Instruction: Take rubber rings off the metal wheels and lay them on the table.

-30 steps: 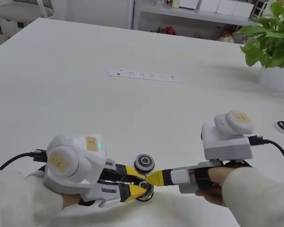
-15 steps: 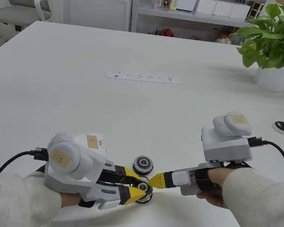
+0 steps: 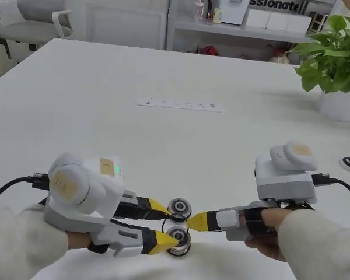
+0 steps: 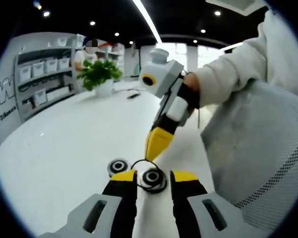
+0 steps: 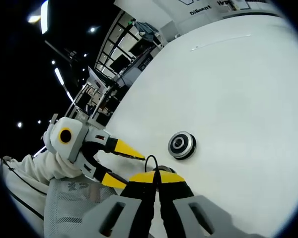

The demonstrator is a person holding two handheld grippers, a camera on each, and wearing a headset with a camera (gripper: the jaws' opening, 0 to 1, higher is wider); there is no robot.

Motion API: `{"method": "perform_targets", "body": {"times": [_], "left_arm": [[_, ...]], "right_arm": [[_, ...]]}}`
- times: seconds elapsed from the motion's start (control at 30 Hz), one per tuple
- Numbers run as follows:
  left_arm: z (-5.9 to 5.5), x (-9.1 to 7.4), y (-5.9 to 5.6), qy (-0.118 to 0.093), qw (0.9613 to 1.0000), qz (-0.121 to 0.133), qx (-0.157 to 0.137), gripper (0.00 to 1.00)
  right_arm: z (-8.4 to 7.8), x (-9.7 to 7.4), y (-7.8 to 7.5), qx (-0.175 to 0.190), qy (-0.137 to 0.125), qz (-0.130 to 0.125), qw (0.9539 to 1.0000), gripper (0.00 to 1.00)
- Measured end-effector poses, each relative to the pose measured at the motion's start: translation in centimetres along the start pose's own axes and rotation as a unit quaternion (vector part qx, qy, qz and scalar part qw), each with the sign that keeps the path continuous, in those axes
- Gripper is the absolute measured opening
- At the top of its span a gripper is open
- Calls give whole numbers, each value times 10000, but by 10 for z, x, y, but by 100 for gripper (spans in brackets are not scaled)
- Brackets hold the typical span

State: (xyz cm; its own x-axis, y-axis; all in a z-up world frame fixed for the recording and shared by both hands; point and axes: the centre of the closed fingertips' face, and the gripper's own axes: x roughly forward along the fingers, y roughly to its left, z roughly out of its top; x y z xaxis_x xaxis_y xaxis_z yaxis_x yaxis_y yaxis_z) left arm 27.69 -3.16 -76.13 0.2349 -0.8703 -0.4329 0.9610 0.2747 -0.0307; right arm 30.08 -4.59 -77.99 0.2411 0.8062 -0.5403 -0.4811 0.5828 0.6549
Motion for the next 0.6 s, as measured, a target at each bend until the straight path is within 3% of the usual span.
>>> {"method": "perform_targets", "body": {"times": [0.13,0.27,0.47,0.6], "left_arm": [[11,-4,-8,-118,9999,-95,32,30],[20,-8,-11,-166,9998,-141,18,41],[29,-23,-11,-297,9995,-55,-71,53],[33,-33,-12,-285,9996,41,70,63]], "right_arm": [[3,-1,4,25,-69,63,10000,0],[7,-3,6,24,-150,105,9998,0],[8,-3,8,47,-191,162,9997,0],[9,-3,13,37,-195,235,9995,0]]}}
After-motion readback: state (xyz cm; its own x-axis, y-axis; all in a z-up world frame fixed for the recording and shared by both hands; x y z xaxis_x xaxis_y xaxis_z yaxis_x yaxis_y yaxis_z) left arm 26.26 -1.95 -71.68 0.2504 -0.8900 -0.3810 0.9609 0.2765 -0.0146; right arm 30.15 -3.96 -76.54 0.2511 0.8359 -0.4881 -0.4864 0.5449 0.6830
